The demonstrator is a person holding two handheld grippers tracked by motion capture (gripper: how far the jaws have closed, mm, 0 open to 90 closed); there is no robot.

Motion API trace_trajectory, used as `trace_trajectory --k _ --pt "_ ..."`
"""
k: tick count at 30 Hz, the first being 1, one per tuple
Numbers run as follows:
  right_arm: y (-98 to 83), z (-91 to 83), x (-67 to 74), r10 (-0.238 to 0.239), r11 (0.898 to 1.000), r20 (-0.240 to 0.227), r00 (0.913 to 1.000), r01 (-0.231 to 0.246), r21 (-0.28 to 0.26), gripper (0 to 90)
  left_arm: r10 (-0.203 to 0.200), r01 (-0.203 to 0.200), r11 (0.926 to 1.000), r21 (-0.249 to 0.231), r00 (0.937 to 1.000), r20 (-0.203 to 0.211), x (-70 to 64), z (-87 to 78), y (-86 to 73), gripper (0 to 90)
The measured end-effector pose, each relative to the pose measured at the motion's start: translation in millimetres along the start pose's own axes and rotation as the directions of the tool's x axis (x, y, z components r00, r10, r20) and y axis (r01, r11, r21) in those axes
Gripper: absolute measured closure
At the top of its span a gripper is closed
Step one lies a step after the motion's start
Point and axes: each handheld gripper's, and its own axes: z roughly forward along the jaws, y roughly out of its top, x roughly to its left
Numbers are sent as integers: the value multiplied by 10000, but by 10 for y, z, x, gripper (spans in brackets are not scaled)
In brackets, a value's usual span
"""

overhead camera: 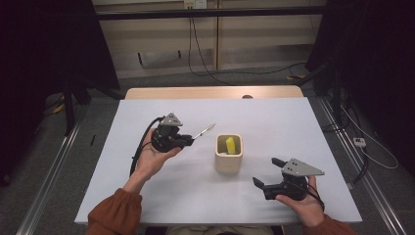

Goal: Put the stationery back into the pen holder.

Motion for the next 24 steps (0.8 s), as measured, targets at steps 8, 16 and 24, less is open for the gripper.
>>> trace_trajectory --k 8,16,24 --pt "0 13 10 -74 10000 -58 10000 74 25 38 335 -326 9989 -325 9990 288 -96 -205 -2 802" --pt "0 11 13 -78 10000 -45 10000 78 32 38 954 -918 9940 -589 9935 622 -241 -401 21 802" --pt "1 -1 22 -138 9999 -7 9999 138 -49 38 1471 -1392 9875 -745 9826 1131 -466 -508 50 802"
